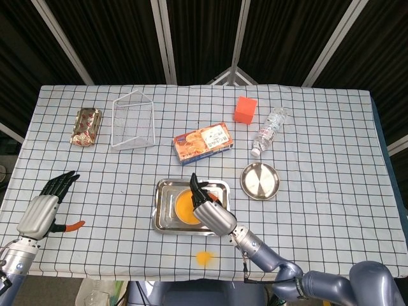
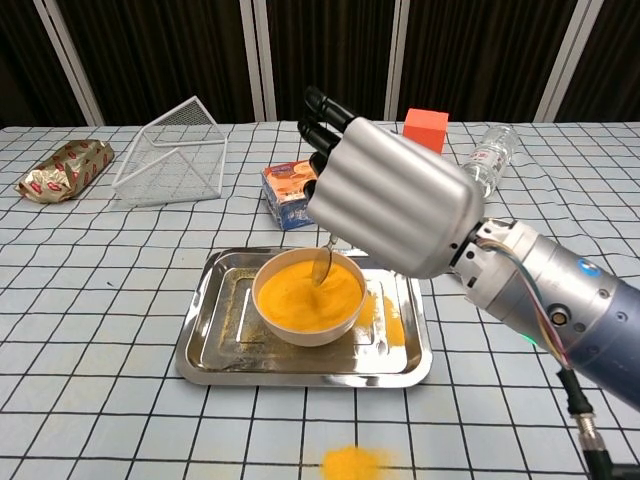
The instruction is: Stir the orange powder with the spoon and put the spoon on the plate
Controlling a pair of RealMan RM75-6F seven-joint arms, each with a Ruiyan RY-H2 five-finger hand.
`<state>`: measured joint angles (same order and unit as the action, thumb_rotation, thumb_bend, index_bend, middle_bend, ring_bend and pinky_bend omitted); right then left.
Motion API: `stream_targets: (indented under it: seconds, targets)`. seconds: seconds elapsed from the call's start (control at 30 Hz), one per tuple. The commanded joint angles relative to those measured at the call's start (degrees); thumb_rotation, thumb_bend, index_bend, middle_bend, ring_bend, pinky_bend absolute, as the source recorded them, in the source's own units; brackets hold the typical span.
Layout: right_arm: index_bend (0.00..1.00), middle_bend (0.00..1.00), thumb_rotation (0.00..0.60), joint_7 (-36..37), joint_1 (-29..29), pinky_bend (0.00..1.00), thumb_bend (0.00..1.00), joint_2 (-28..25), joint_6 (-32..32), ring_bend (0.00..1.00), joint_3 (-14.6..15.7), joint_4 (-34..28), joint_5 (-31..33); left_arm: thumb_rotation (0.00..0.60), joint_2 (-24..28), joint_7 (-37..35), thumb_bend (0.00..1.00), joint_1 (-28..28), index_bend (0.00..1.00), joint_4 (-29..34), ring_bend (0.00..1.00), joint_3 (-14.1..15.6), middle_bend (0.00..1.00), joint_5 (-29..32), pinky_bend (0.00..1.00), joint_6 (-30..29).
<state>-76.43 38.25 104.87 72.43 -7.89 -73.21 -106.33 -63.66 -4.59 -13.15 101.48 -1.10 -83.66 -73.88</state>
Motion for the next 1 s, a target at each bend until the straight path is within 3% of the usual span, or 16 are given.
stream_targets:
  seconds: [0.03,0.2,0.53,1.0]
  targets:
    - [0.93,0.50,0.600,-0.4,0.0,0.14,0.85,-0.6,-0.3,0.21,0.0,-0.3,-0.1,0.600,0.0,0.0,0.00,0.0,0.00,0.0,0.00,0.0,0.00,0.1,0.02,0.1]
    - [0.93,0.50,0.600,-0.5,-0.4,0.14,0.85,-1.4,-1.1,0.21,1.0,-0.1,-0.2,0.600,0.1,-0.2,0.00,0.0,0.00,0.2,0.00,0.1,0.00,-0.1,0.02,0.2]
    - [0.93,0.50,0.600,2.9,-2.3,0.14,0.85,-1.0,1.2,0.21,-0.5,-1.7,2.7,0.600,0.0,-0.3,0.00,0.0,0.00,0.2,0.00,0.1,0.00,0.0,0.02,0.1]
    - [0.93,0.50,0.600,10.8,-5.7,0.14,0.85,-7.4,7.3,0.21,-6.0,-3.3,8.3,0.600,0.2,-0.9,0.00,0.1,0.00,0.6,0.00,-0.1,0.00,0.5,0.02,0.2]
